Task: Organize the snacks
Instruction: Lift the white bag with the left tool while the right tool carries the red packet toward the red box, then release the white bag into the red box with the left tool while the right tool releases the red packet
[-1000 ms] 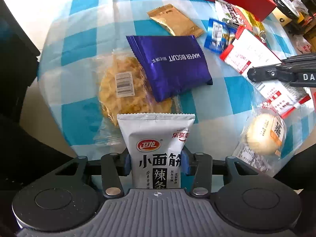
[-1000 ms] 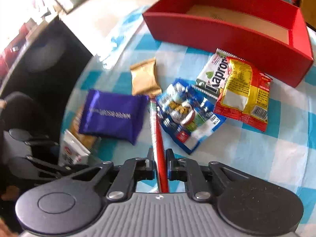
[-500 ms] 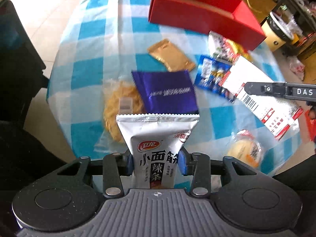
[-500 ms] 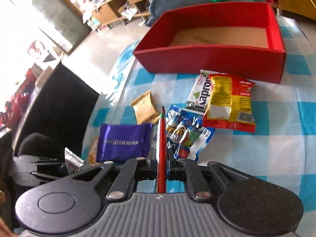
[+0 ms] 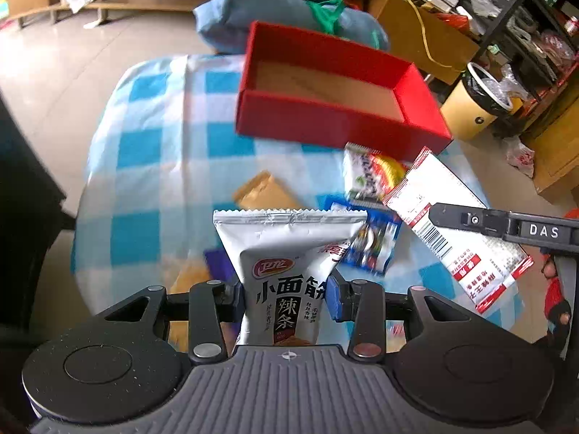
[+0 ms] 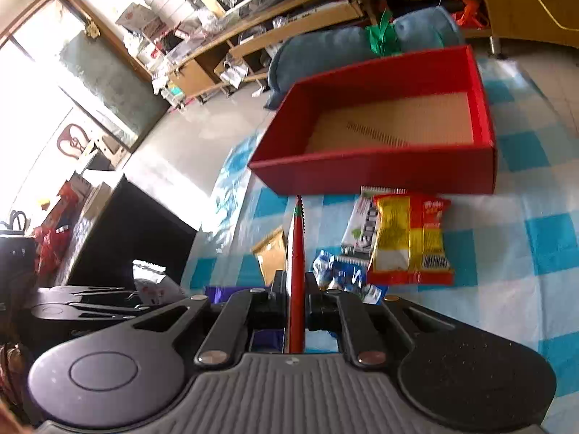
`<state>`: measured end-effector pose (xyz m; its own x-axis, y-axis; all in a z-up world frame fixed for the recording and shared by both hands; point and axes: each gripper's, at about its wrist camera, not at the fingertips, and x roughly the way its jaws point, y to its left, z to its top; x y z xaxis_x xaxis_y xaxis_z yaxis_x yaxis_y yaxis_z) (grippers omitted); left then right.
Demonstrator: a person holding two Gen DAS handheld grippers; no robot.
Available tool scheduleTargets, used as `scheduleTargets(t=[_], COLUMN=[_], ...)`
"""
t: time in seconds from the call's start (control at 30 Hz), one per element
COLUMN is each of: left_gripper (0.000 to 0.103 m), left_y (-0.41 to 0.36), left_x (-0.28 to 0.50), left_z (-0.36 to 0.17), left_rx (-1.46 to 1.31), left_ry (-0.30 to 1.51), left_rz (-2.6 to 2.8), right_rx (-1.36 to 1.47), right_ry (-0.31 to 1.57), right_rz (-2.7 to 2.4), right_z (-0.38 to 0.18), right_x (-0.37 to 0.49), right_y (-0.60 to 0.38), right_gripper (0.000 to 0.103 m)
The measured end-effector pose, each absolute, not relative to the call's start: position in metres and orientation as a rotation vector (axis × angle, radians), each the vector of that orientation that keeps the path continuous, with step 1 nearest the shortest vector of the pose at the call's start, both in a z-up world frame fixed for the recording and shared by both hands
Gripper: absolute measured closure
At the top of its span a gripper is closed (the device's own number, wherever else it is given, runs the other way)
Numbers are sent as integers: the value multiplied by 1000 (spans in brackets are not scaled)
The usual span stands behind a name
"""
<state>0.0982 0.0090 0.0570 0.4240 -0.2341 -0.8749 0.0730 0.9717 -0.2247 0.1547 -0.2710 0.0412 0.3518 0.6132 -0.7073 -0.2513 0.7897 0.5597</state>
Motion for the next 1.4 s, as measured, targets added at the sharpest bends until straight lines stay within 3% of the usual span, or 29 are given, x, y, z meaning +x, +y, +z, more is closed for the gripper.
scheduleTargets(t=[0.63, 1.4], left_gripper=[54, 53], left_y=[-23, -47], left_x=[215, 303], left_z=[99, 72], left_rx=[-157, -105], left_ry=[936, 952], left_rz=[-224, -148], right_rx=[458, 472], right_ry=[928, 1009], right_rz=[484, 386], right_z=[71, 14], right_x=[245, 332], right_y=[-275, -277], right_gripper=[96, 96])
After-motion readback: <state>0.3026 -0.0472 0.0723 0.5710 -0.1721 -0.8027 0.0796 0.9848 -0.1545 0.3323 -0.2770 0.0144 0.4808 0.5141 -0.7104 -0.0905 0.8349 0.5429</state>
